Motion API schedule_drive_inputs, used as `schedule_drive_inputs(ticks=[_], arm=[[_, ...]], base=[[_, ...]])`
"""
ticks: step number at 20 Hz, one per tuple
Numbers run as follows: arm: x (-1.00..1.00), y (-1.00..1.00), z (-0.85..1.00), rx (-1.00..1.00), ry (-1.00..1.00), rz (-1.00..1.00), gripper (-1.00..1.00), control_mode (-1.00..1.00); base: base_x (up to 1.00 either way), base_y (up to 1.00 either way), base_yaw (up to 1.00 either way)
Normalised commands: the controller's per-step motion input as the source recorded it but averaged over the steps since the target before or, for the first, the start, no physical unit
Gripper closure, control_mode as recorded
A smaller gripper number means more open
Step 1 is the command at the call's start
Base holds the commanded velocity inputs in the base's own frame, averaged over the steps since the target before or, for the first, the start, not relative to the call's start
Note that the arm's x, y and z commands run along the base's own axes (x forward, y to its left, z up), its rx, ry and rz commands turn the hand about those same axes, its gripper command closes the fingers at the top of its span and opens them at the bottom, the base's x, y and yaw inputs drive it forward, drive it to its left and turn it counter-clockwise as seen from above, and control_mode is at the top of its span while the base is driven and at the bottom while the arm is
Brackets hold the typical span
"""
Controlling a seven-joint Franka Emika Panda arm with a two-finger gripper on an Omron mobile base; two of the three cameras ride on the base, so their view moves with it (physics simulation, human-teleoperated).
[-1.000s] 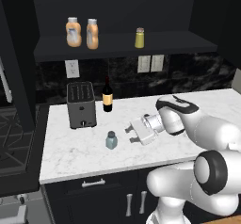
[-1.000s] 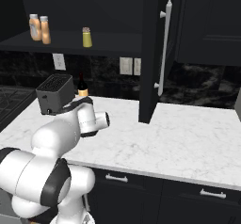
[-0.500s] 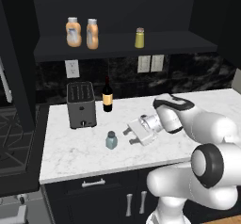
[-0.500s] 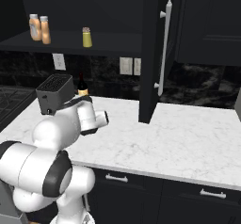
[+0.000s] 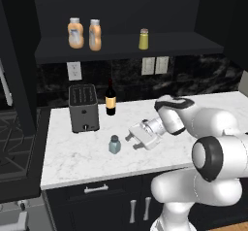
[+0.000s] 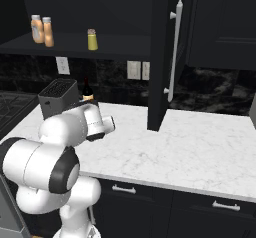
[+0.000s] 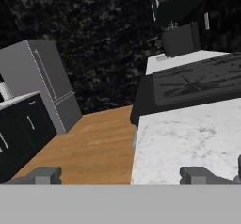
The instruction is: Put the shaker and condiment bottle from the counter next to their counterparts in the cabinet.
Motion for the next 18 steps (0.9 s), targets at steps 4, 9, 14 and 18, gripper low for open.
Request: schedule_drive_inputs(ticks=[4,9,14,18], arm=[[0.0,-0.21,0.0,0.0,0.01,0.01,-1.0,-1.0],[-0.11,-0.25,0.0,0.0,0.0,0.0,-1.0,-1.0],[-0.31,0.0,0.0,0.07,0.01,-0.15,-1.0,-1.0],[-0.06,0.0,0.0,0.1,0.02,-0.17,-1.0,-1.0]], base=[[0.0,0.0,0.0],[0.0,0.0,0.0],[0.0,0.0,0.0],[0.0,0.0,0.0]])
